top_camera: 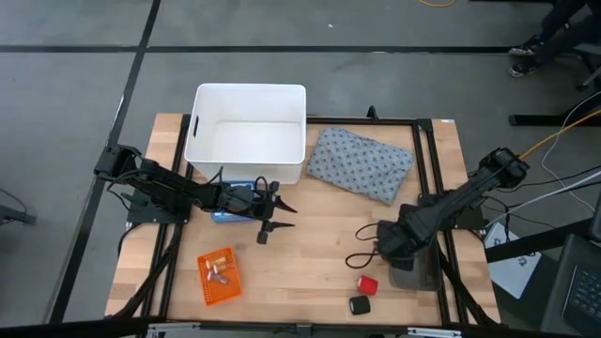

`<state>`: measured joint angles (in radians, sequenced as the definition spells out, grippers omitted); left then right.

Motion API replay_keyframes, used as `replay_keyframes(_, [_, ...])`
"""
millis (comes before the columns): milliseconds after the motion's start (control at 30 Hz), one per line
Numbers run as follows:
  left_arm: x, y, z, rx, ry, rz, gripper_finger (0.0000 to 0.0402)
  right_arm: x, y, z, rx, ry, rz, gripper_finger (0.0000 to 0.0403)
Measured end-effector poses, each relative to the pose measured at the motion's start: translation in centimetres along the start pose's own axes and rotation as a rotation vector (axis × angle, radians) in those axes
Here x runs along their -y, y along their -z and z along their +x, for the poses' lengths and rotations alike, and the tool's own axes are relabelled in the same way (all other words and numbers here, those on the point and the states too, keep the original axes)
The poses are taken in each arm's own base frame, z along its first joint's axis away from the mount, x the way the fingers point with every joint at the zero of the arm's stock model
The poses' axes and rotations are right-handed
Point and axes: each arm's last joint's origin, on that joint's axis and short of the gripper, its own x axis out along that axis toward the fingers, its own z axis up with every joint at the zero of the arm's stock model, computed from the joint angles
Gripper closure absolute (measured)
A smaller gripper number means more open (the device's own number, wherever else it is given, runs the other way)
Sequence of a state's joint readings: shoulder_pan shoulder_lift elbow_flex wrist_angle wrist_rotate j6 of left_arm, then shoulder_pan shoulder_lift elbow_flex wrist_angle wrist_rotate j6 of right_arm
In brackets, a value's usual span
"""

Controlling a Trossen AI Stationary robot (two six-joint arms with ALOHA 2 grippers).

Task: Pick & place medical supplies in basket/bin
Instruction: Put the pink bandage into the black bin, then put the red bandage into the black bin

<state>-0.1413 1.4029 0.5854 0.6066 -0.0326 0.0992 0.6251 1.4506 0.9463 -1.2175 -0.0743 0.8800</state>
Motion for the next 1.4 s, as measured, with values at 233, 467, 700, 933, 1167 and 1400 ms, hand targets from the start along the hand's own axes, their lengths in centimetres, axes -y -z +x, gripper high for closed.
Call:
replay_keyframes(233, [0.0, 0.1, 0.0, -0.007, 0.001, -0.006, 0.0219, -0.5, 0.3, 2.1, -0.015, -0.081, 0.016, 0.0172])
replay_keyframes(467, [0.0, 0.1, 0.0, -0.005, -0.001, 0.001, 0.0219, -0.3, 0.3, 2.3, -0.003, -0.053, 0.048, 0.0172])
replay_keyframes(700, [0.0, 0.1, 0.0, -0.006, -0.002, -0.002, 0.0219, -0.3, 0.3, 2.3, -0.004, -0.054, 0.079, 0.0172])
replay_keyframes(933, [0.0, 0.1, 0.0, -0.008, -0.003, -0.006, 0.0219, -0.3, 0.3, 2.3, -0.006, -0.052, 0.101, 0.0155])
replay_keyframes(1167, [0.0, 0.1, 0.0, -0.009, -0.003, -0.006, 0.0219, -0.2, 0.4, 2.3, -0.009, -0.048, 0.105, 0.0072])
replay_keyframes(1400, [0.0, 0.1, 0.0, -0.009, -0.003, -0.006, 0.0219, -0.4, 0.4, 2.1, -0.046, -0.085, 0.086, 0.0056])
